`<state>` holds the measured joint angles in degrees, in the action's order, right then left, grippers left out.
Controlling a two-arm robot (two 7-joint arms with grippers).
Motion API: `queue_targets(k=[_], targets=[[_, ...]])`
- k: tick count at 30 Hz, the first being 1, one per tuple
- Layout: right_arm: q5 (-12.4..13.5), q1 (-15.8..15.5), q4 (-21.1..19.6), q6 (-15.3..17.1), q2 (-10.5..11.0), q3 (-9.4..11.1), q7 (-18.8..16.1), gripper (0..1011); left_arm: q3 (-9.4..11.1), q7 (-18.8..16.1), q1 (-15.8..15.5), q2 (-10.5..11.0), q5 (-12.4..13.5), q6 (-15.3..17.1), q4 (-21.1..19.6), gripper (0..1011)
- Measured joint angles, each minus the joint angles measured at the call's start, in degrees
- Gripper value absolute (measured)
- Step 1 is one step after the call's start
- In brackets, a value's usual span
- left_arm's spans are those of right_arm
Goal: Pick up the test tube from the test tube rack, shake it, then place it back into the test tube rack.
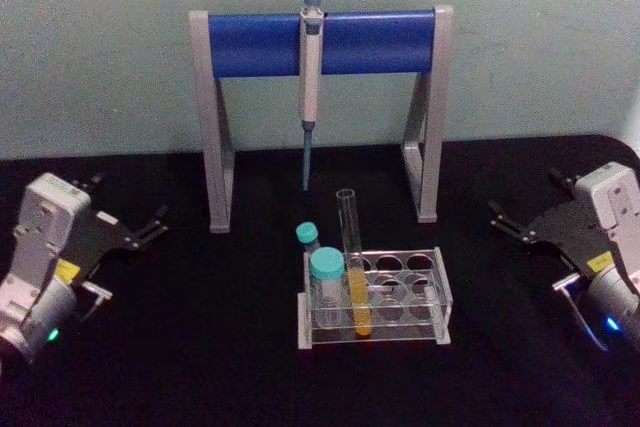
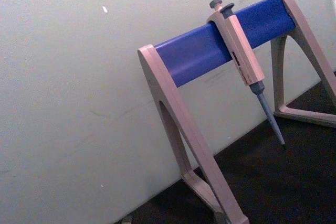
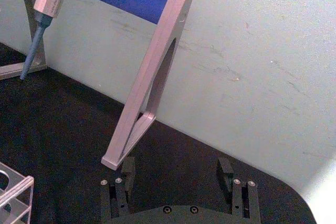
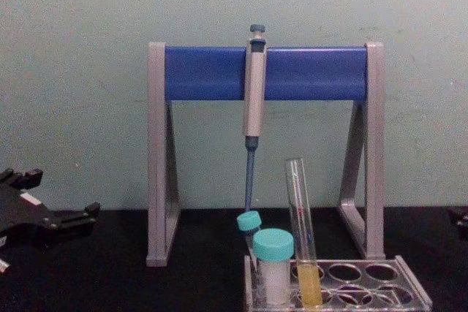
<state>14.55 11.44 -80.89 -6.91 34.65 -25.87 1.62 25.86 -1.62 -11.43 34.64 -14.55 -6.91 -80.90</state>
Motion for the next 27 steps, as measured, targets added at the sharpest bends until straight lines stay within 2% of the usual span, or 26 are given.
queue_targets(k=[27], targets=[[0.0,0.0,0.0,0.0,0.0,0.0,0.0,1000,0.0,0.0,0.0,0.0,0.0,0.0,0.0,1001]])
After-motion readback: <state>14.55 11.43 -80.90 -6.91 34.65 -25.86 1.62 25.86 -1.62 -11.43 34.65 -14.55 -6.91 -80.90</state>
